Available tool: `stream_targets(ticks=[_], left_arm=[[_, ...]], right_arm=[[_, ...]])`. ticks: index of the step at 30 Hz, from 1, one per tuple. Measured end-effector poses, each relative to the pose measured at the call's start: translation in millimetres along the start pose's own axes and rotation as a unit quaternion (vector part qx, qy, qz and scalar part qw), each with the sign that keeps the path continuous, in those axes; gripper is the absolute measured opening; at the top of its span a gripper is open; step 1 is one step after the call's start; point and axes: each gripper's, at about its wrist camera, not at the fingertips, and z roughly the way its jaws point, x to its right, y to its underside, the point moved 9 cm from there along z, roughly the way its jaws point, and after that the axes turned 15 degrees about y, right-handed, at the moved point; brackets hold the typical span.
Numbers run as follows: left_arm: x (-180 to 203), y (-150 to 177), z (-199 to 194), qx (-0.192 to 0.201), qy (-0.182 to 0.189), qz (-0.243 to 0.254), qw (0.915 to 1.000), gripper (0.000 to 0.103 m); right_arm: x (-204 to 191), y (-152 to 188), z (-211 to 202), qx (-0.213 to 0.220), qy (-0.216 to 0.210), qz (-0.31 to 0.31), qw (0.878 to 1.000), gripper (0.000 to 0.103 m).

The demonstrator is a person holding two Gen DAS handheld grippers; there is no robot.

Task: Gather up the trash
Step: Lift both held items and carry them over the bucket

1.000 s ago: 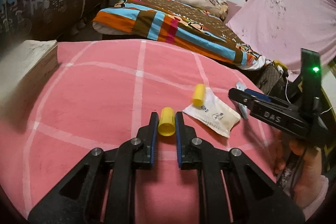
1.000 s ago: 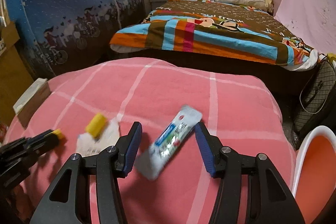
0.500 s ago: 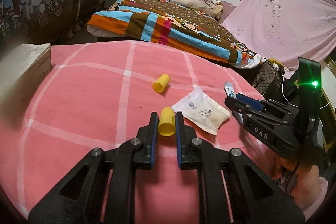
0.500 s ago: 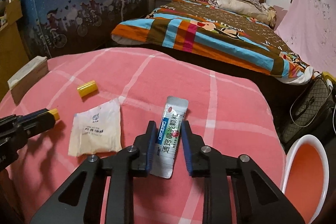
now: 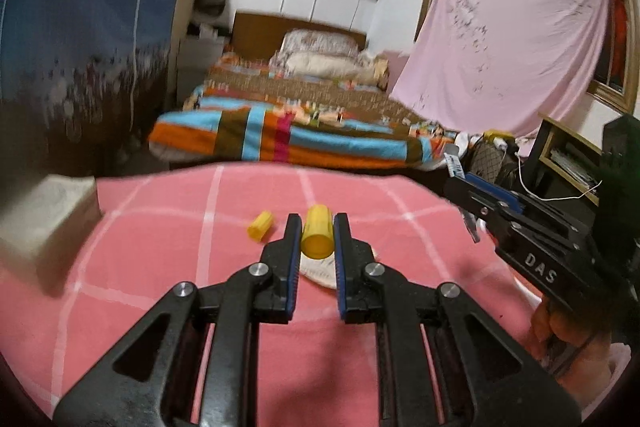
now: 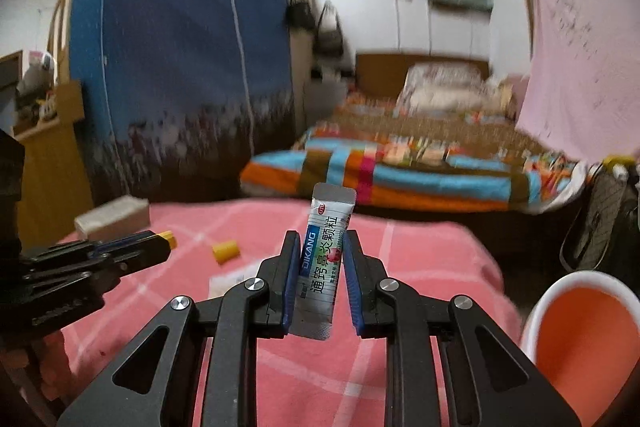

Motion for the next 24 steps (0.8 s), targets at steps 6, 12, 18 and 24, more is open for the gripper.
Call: stream_targets(ticks=[6,12,18,24], left_arm=[[29.2,-15.9,-2.0,0.035,-0.005,0.047,0.9983,0.000],[54.9,-27.7,-0.3,0.063,0.004,0.068,0.9957,0.000],[91.4,-39.3,7.7,0.089,0.039,0.089,0.9913,0.000],[136.8,-47.2,26.1,0.097,0.097,0.113,0.9842,0.000]], right_arm=[[18.3,-16.5,-23.8,0.062,0.016,0.032,0.997,0.020],[52.7,-24.2,-46.4,0.094,0.040,0.058,0.993,0.020],[91.4,-31.5,-69.4,0.135,0.096,0.066,0.984,0.020],[132.8,-29.3,-78.0,0.146,0.146,0.081,0.975,0.020]])
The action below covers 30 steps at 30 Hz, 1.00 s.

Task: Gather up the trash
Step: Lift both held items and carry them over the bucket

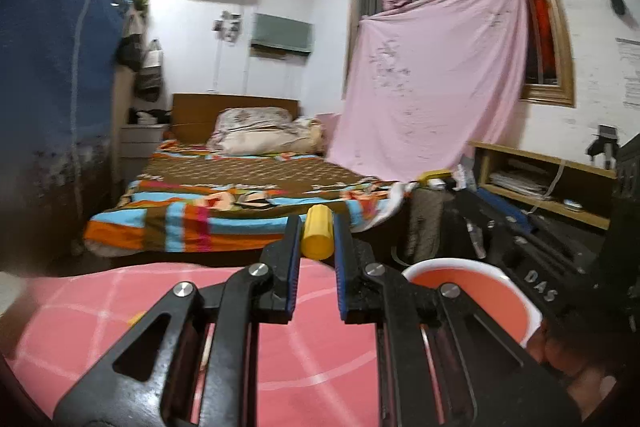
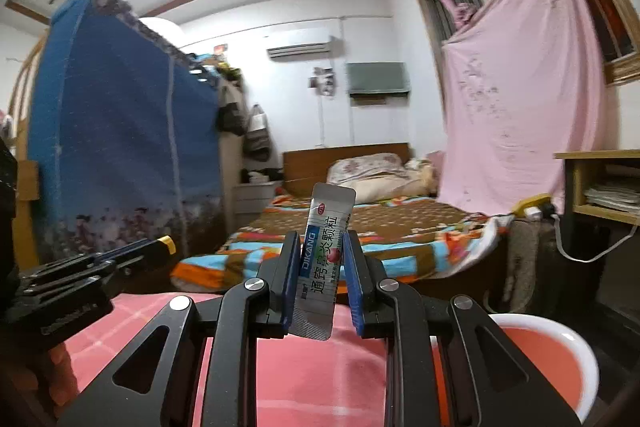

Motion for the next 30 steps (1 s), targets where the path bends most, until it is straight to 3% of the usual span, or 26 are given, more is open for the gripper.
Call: stream_targets(ticks=[6,13,22,30], left_arm=[[34.8,-0.6,29.8,-0.008,0.046,0.017,0.9987,0.000],[64.2,7.7,62.5,-0.034,0.083,0.014,0.9958,0.000],[85.3,34.3,105.7,-0.102,0.122,-0.030,0.9869,0.000],[100.0,60.9,135.0,-0.169,0.132,-0.063,0.9747,0.000]], right_arm=[[43.4,0.1,5.8,-0.001,0.057,0.010,0.998,0.020],[94.2,15.0,18.1,-0.036,0.105,0.046,0.993,0.020],[117.0,35.0,23.8,-0.077,0.138,0.058,0.986,0.020],[129.6,47.9,29.3,-0.107,0.152,0.068,0.980,0.021]])
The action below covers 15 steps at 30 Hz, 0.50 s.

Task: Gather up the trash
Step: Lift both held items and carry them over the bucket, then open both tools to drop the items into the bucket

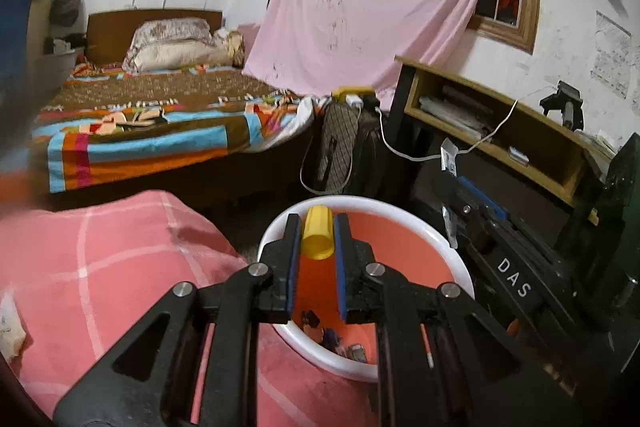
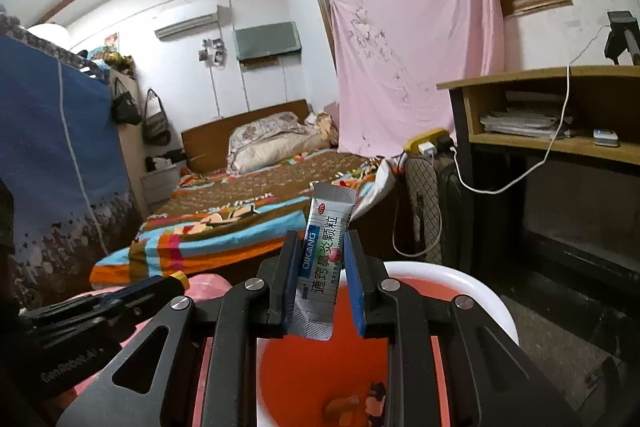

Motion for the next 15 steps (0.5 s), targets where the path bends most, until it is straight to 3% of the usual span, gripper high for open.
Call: stream_targets(ticks=[5,15], left_arm=[[2.2,10.5,15.0,-0.038,-0.005,-0.002,0.9993,0.000],[2.6,18.4,27.0,-0.068,-0.001,-0.022,0.9974,0.000]], right_arm=[[4.5,5.6,8.3,-0.024,-0.003,0.011,1.000,0.021],[13.5,13.7,17.4,-0.052,0.007,0.023,0.998,0.021]])
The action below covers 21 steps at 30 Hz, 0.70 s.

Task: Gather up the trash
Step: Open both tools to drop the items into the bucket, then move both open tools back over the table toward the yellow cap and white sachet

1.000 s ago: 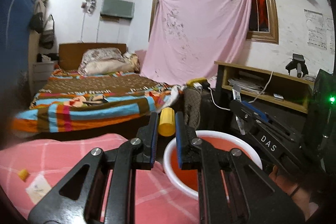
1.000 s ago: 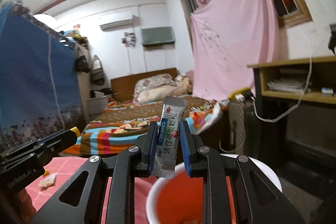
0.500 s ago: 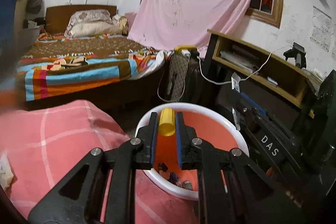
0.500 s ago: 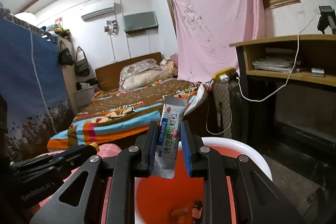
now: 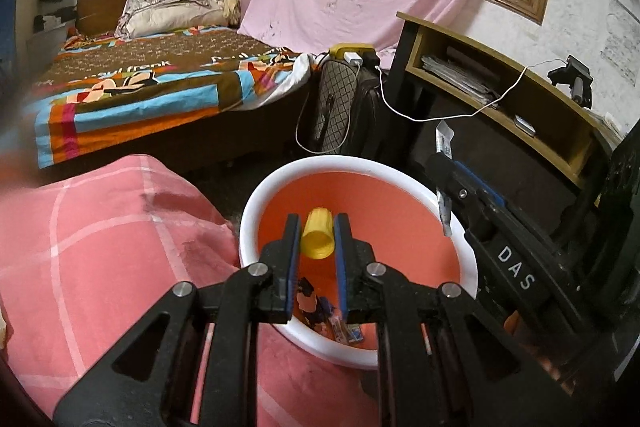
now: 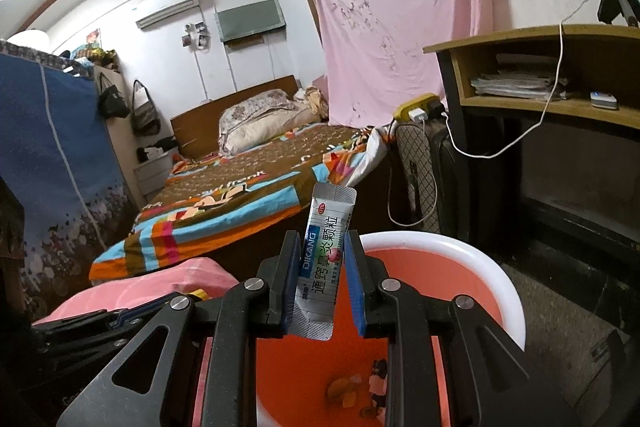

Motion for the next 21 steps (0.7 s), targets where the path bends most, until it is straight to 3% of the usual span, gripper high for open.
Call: stream_targets(ticks=[13,21], left_arm=[[-0.9,-0.8,-3.8,0.007,-0.002,-0.011,0.9999,0.015],[-12.6,-5.3,-18.9,0.029,-0.027,-0.016,0.9991,0.020]], right_arm=[[8.6,4.2,6.7,-0.022,0.010,0.012,1.000,0.023],[7.5,1.9,4.0,-0.013,0.007,0.016,1.000,0.035]])
